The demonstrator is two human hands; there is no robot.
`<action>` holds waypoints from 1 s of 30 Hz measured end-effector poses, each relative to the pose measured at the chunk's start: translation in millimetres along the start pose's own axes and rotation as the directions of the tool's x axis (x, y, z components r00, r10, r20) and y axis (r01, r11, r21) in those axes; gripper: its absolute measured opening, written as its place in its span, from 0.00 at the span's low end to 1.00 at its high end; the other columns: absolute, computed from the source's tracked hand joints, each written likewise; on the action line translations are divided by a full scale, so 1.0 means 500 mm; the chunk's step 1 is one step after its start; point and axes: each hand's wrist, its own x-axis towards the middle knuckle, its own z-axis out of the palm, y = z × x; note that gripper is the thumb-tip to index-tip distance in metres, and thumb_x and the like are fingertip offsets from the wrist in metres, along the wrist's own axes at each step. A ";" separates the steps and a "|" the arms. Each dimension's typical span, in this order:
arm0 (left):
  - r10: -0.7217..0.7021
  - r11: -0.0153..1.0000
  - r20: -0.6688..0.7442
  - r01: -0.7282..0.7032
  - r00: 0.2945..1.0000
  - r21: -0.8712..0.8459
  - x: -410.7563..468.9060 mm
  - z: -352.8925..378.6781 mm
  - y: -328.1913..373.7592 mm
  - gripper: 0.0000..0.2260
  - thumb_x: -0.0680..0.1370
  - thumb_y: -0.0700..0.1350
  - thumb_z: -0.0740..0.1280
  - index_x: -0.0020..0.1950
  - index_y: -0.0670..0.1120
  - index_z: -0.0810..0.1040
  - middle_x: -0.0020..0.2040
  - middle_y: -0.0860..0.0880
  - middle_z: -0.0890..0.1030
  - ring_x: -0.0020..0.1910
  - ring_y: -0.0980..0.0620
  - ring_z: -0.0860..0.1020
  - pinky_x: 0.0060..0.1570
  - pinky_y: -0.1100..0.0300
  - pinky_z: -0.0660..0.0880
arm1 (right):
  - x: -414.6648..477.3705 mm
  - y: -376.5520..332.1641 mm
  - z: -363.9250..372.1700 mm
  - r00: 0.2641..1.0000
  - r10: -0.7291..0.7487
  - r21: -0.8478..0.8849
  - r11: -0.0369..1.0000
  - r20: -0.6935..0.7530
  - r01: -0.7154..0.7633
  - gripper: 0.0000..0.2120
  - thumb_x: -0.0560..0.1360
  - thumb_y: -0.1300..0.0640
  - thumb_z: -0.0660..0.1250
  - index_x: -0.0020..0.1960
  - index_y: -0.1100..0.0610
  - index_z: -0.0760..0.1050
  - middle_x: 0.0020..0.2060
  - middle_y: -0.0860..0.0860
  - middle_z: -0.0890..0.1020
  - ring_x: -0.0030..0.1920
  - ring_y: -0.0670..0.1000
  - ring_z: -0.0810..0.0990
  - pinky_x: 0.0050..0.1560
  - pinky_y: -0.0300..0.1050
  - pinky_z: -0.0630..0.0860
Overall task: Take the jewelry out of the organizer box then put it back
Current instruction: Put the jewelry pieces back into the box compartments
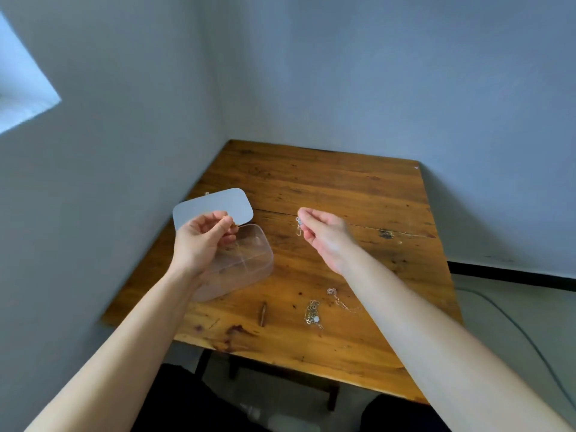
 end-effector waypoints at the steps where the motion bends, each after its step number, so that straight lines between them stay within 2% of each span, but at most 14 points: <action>1: -0.009 1.000 -0.025 0.010 1.000 0.021 0.006 -0.011 -0.002 0.09 0.75 0.44 0.73 0.53 0.42 0.82 0.47 0.42 0.86 0.46 0.47 0.86 0.50 0.53 0.81 | 0.004 -0.003 0.023 1.000 -0.015 -0.029 0.999 0.019 0.016 0.09 0.76 0.57 0.74 0.57 0.54 0.83 0.48 0.51 0.84 0.46 0.47 0.80 0.55 0.42 0.81; 6: -0.015 0.963 -0.072 0.034 0.997 0.266 0.035 -0.035 -0.018 0.07 0.76 0.44 0.72 0.53 0.44 0.82 0.43 0.46 0.86 0.42 0.50 0.86 0.46 0.56 0.82 | 0.031 0.006 0.117 0.998 -0.055 -0.236 0.970 0.028 0.060 0.09 0.77 0.57 0.73 0.57 0.52 0.83 0.50 0.51 0.85 0.49 0.49 0.82 0.54 0.43 0.82; 9: 0.044 0.850 -0.048 -0.012 0.998 0.527 0.058 -0.040 -0.037 0.07 0.76 0.45 0.73 0.53 0.46 0.82 0.42 0.50 0.84 0.41 0.52 0.83 0.40 0.62 0.77 | 0.044 0.029 0.151 0.996 -0.083 -0.424 0.901 0.035 0.090 0.10 0.78 0.56 0.72 0.58 0.54 0.84 0.48 0.50 0.86 0.45 0.47 0.82 0.48 0.41 0.80; 11: 0.088 0.749 -0.023 -0.051 0.996 0.660 0.071 -0.045 -0.050 0.08 0.76 0.45 0.73 0.54 0.46 0.82 0.44 0.52 0.82 0.44 0.53 0.81 0.40 0.64 0.75 | 0.053 0.047 0.169 0.989 -0.128 -0.609 0.779 0.078 0.149 0.11 0.78 0.56 0.72 0.60 0.54 0.84 0.51 0.50 0.86 0.48 0.49 0.83 0.51 0.43 0.80; 14: 0.142 0.621 0.009 -0.096 0.990 0.778 0.076 -0.053 -0.063 0.10 0.77 0.47 0.72 0.56 0.46 0.83 0.48 0.49 0.84 0.45 0.53 0.79 0.41 0.61 0.74 | 0.065 0.069 0.190 0.971 -0.186 -0.839 0.495 0.150 0.225 0.12 0.79 0.55 0.70 0.61 0.54 0.84 0.60 0.51 0.84 0.59 0.52 0.81 0.59 0.44 0.75; 16: 0.163 0.558 0.041 -0.126 0.986 0.820 0.075 -0.055 -0.070 0.11 0.77 0.49 0.71 0.58 0.47 0.83 0.51 0.48 0.85 0.45 0.53 0.79 0.41 0.60 0.75 | 0.067 0.074 0.199 0.961 -0.209 -0.882 0.398 0.180 0.252 0.12 0.80 0.55 0.69 0.62 0.54 0.83 0.62 0.52 0.83 0.60 0.53 0.81 0.58 0.44 0.76; 18: 0.173 0.517 0.068 -0.149 0.983 0.843 0.073 -0.057 -0.075 0.12 0.78 0.51 0.70 0.59 0.48 0.83 0.53 0.49 0.85 0.47 0.52 0.79 0.41 0.60 0.75 | 0.065 0.073 0.203 0.957 -0.217 -0.898 0.354 0.192 0.260 0.13 0.81 0.56 0.67 0.63 0.54 0.82 0.63 0.52 0.83 0.60 0.54 0.81 0.58 0.45 0.77; 21: 0.201 0.509 0.080 -0.174 0.976 0.843 0.068 -0.059 -0.077 0.12 0.79 0.52 0.68 0.59 0.49 0.82 0.52 0.51 0.85 0.45 0.54 0.79 0.38 0.61 0.76 | 0.054 0.067 0.192 0.952 -0.242 -0.895 0.358 0.187 0.267 0.13 0.82 0.57 0.66 0.65 0.54 0.81 0.63 0.52 0.82 0.61 0.54 0.81 0.59 0.45 0.77; 25: 0.262 0.534 0.113 -0.242 0.958 0.810 0.036 -0.049 -0.076 0.09 0.79 0.50 0.67 0.55 0.49 0.83 0.47 0.51 0.85 0.40 0.55 0.79 0.37 0.59 0.78 | 0.019 0.053 0.123 0.946 -0.287 -0.836 0.472 0.154 0.279 0.11 0.81 0.57 0.66 0.61 0.52 0.83 0.59 0.48 0.85 0.59 0.48 0.82 0.57 0.39 0.75; 28: 0.371 0.516 0.203 -0.383 0.906 0.767 -0.009 -0.016 -0.085 0.07 0.78 0.46 0.69 0.53 0.47 0.83 0.47 0.51 0.84 0.43 0.54 0.80 0.37 0.60 0.75 | -0.025 0.051 0.045 0.946 -0.308 -0.813 0.522 0.104 0.259 0.10 0.81 0.57 0.67 0.59 0.51 0.84 0.55 0.45 0.85 0.54 0.44 0.81 0.53 0.34 0.74; 30: 0.436 0.504 0.271 -0.482 0.858 0.717 -0.043 0.014 -0.094 0.06 0.77 0.43 0.70 0.52 0.46 0.83 0.48 0.50 0.82 0.45 0.52 0.79 0.39 0.59 0.77 | -0.053 0.065 -0.014 0.944 -0.328 -0.792 0.563 0.046 0.234 0.09 0.80 0.57 0.67 0.57 0.50 0.84 0.53 0.44 0.85 0.52 0.42 0.80 0.51 0.33 0.74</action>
